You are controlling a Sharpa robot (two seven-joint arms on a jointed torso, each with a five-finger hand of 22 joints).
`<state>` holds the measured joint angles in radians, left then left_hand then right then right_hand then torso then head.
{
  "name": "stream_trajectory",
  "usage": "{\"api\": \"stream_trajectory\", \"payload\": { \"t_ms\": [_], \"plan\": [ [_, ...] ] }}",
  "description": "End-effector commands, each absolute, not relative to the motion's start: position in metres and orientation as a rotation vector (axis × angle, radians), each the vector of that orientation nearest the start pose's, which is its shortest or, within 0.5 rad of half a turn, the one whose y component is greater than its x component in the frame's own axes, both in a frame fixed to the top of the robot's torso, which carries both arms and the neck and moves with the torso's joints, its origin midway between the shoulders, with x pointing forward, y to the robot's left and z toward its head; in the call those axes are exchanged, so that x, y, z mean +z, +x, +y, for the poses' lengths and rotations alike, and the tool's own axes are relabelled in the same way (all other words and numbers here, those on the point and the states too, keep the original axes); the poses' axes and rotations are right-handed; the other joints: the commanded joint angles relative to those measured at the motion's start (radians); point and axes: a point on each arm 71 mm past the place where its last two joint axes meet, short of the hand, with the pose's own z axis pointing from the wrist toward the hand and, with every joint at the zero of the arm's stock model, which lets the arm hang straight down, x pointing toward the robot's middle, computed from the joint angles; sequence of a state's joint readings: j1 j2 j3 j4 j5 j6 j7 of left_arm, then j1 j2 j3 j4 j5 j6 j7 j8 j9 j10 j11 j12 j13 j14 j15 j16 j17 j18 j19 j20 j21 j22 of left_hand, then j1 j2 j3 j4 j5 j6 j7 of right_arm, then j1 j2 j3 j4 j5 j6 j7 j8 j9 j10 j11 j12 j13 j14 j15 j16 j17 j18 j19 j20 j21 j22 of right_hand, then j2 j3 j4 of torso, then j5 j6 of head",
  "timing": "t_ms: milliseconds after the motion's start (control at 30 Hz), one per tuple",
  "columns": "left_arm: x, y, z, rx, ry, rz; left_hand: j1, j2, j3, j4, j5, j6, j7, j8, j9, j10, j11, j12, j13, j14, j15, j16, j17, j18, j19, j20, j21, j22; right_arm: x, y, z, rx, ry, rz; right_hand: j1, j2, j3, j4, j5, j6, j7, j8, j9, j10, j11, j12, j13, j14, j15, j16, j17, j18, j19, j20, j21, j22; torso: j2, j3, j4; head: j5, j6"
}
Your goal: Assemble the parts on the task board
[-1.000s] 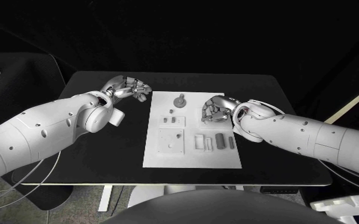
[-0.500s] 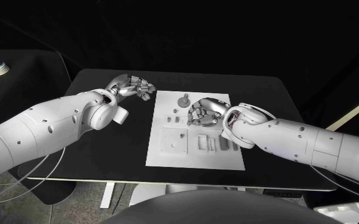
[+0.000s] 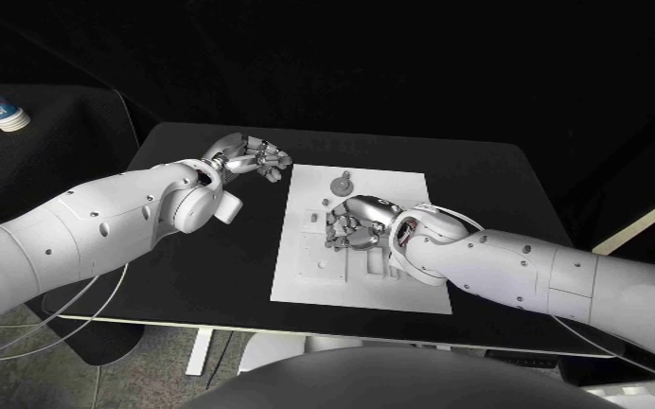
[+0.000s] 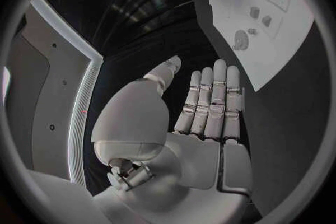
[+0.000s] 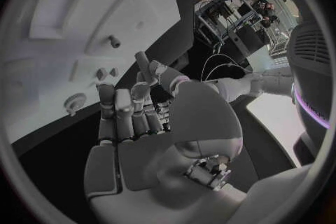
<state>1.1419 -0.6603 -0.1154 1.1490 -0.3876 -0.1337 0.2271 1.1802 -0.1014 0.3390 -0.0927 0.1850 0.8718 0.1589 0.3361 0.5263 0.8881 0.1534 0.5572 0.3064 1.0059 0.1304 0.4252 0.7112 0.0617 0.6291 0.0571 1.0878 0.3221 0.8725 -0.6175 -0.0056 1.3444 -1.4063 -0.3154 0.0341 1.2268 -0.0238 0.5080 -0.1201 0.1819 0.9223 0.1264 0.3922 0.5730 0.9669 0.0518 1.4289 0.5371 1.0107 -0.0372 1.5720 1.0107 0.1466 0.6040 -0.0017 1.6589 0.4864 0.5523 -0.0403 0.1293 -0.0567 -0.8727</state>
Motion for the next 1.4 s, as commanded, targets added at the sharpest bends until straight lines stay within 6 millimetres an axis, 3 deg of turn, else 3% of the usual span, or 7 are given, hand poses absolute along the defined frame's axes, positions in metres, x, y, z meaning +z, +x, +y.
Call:
{"api": "stream_trajectory", "payload": {
  "t_ms": [33,533,833,1400],
  "plan": [
    [-0.263,0.522,0.213,-1.246,-0.815,1.812,-0.006,0.004,0.001,0.006,0.002,0.001,0.002,-0.004,0.001,0.006,0.000,-0.004,0.002,0.006,-0.001,-0.005,-0.001,0.010,-0.008,-0.001,-0.005,0.002,-0.338,0.426,-0.124,0.905,-0.134,1.920,0.004,0.000,0.007,-0.001,0.003,0.055,0.018,0.007,0.008,0.007,0.000,0.005,-0.001,0.000,-0.005,0.007,0.001,0.011,0.006,0.001,0.125,0.002,0.000,0.0007,0.0004,0.003,0.000],
    [-0.263,0.523,0.212,-1.249,-0.813,1.815,-0.007,0.004,0.001,0.006,0.002,0.001,0.002,-0.003,0.001,0.006,0.000,-0.005,0.002,0.006,-0.001,-0.005,-0.001,0.010,-0.008,-0.001,-0.005,0.002,-0.357,0.414,-0.112,0.878,-0.207,1.979,0.002,-0.002,0.010,0.001,0.003,0.055,0.019,0.006,0.008,0.009,0.000,0.005,-0.001,0.001,-0.005,0.008,0.001,0.011,0.007,0.001,0.126,0.002,0.000,0.0010,-0.0009,0.011,0.000],
    [-0.264,0.523,0.211,-1.250,-0.813,1.816,-0.007,0.004,0.001,0.006,0.002,0.001,0.002,-0.003,0.001,0.007,0.000,-0.005,0.002,0.007,-0.001,-0.006,-0.001,0.010,-0.008,-0.001,-0.005,0.002,-0.356,0.414,-0.108,0.872,-0.203,1.948,-0.024,-0.027,0.058,0.002,0.002,0.078,0.018,-0.012,0.000,0.083,-0.029,0.109,0.054,0.090,-0.032,0.112,0.046,0.033,0.099,-0.012,0.163,0.055,-0.001,0.0008,-0.0012,0.012,0.000],
    [-0.264,0.523,0.211,-1.252,-0.812,1.817,-0.007,0.004,0.002,0.007,0.002,0.001,0.002,-0.003,0.001,0.007,0.000,-0.006,0.002,0.007,-0.001,-0.007,-0.001,0.010,-0.008,-0.001,-0.006,0.002,-0.366,0.414,-0.104,0.843,-0.222,1.956,-0.026,-0.028,0.061,0.002,0.002,0.081,0.018,-0.012,0.000,0.089,-0.032,0.123,0.062,0.098,-0.036,0.124,0.052,0.036,0.110,-0.014,0.165,0.064,0.000,0.0009,-0.0010,0.011,0.000]
  ]
}}
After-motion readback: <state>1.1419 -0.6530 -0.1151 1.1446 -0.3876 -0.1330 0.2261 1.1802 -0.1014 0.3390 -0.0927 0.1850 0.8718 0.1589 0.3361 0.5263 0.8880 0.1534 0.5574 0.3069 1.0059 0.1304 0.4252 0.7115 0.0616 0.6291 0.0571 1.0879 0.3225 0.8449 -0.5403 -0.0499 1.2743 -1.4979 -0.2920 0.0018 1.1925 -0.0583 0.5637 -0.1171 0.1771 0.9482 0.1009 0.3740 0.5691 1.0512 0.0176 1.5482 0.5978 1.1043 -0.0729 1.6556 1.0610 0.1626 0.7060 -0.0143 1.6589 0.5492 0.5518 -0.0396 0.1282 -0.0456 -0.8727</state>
